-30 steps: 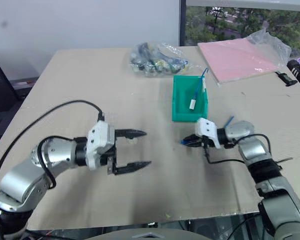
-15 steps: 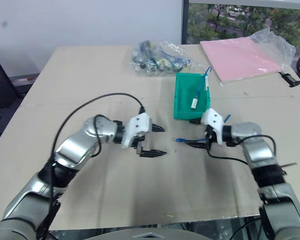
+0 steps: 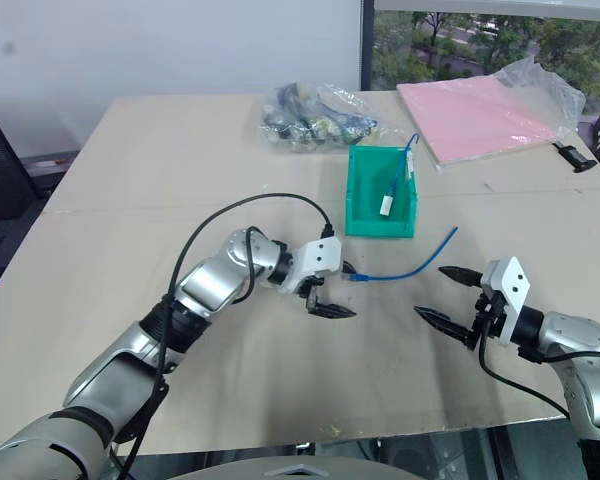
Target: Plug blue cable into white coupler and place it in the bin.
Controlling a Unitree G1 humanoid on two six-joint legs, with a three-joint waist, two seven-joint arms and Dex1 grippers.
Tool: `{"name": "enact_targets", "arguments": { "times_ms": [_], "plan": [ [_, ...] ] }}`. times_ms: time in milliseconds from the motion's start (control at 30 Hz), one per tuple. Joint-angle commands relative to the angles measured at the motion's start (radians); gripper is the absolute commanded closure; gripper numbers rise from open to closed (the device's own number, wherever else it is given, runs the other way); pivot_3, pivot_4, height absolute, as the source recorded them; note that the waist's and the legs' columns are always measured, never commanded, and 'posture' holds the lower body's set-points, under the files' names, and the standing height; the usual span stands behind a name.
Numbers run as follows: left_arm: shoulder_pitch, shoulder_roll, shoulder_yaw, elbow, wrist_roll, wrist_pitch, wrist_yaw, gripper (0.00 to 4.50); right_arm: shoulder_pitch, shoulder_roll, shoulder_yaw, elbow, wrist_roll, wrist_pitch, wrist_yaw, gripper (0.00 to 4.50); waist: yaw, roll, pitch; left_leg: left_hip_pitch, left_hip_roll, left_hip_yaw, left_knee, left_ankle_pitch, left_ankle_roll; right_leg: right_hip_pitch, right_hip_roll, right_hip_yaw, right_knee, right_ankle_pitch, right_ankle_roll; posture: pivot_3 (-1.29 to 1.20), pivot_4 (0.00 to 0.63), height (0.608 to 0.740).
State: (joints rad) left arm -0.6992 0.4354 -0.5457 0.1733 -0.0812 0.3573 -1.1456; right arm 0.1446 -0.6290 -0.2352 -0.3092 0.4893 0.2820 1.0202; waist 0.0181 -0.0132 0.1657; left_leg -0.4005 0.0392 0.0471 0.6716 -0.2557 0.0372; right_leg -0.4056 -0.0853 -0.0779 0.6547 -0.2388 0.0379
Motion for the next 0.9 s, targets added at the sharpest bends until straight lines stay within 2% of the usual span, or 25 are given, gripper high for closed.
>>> {"name": "enact_targets", "arguments": {
  "times_ms": [33, 67, 100, 133, 233, 333, 467, 667, 900],
  "plan": [
    [-0.011, -0.028, 0.015, 0.023, 0.018, -0.009, 0.011, 1.68, 0.049, 0.0, -0.042, -0.044, 0.032, -0.051, 0.016, 0.0, 0.002, 0.0, 0.0, 0.0, 0.0, 0.0, 0.0, 0.0, 0.0, 0.0, 0.0, 0.0, 0.0, 0.0, 0.0, 0.0, 0.15, 0.728],
    [-0.008, -0.031, 0.015, 0.024, 0.02, -0.009, 0.008, 2.28, 0.06, -0.004, -0.041, -0.046, 0.032, -0.058, 0.021, 0.0, 0.001, 0.0, 0.0, 0.0, 0.0, 0.001, 0.0, 0.0, 0.0, 0.0, 0.0, 0.001, 0.0, 0.0, 0.0, 0.0, 0.15, 0.728],
    [-0.005, -0.032, 0.015, 0.022, 0.023, -0.009, 0.005, 2.52, 0.068, -0.007, -0.04, -0.047, 0.036, -0.062, 0.027, 0.0, 0.0, 0.0, 0.0, 0.0, 0.0, 0.001, 0.0, 0.0, 0.0, 0.0, 0.0, 0.001, -0.001, 0.0, 0.0, 0.0, 0.15, 0.728],
    [-0.001, -0.033, 0.016, 0.02, 0.026, -0.009, 0.002, 3.16, 0.073, -0.011, -0.04, -0.049, 0.042, -0.063, 0.032, 0.0, 0.0, 0.0, 0.0, 0.0, -0.001, 0.001, 0.0, 0.0, 0.0, 0.0, 0.0, 0.002, -0.001, 0.0, -0.001, 0.0, 0.15, 0.728],
    [0.004, -0.037, 0.027, 0.014, 0.026, -0.015, -0.003, 4.47, 0.08, -0.023, -0.042, -0.053, 0.06, -0.06, 0.046, 0.0, -0.002, 0.0, 0.0, 0.0, 0.0, 0.001, 0.0, 0.0, 0.0, 0.0, 0.0, 0.002, -0.001, 0.001, -0.001, 0.0, 0.15, 0.728],
    [-0.001, -0.047, 0.048, 0.003, 0.007, -0.015, -0.008, 4.47, 0.077, -0.035, -0.045, -0.063, 0.099, -0.024, 0.046, 0.0, -0.002, 0.0, 0.0, 0.0, 0.0, 0.0, 0.0, 0.0, 0.0, 0.0, 0.0, 0.001, 0.0, 0.0, -0.001, 0.0, 0.15, 0.728],
    [-0.004, -0.082, 0.108, -0.047, -0.072, 0.041, -0.011, 4.47, 0.109, -0.048, -0.027, -0.117, 0.19, 0.143, -0.013, 0.0, 0.001, 0.0, 0.0, 0.0, 0.0, 0.0, 0.0, 0.0, 0.0, 0.0, 0.0, 0.001, 0.0, 0.0, -0.001, 0.0, 0.15, 0.728],
    [-0.012, -0.142, 0.242, -0.19, -0.298, 0.272, -0.021, 4.47, 0.092, 0.035, -0.035, -0.165, 0.445, 0.354, -0.153, 0.0, -0.003, -0.001, 0.001, -0.001, 0.0, -0.001, 0.0, 0.0, 0.0, 0.0, -0.001, 0.0, 0.0, 0.002, -0.004, 0.0, 0.15, 0.728],
    [-0.028, -0.169, 0.321, -0.265, -0.47, 0.458, 0.006, 4.47, -0.051, 0.158, -0.068, -0.172, 0.705, 0.407, -0.326, 0.0, -0.004, -0.001, 0.001, 0.001, 0.0, -0.001, 0.0, 0.0, 0.0, 0.0, 0.0, 0.001, 0.002, 0.0, -0.001, 0.0, 0.15, 0.728]
  ]
}}
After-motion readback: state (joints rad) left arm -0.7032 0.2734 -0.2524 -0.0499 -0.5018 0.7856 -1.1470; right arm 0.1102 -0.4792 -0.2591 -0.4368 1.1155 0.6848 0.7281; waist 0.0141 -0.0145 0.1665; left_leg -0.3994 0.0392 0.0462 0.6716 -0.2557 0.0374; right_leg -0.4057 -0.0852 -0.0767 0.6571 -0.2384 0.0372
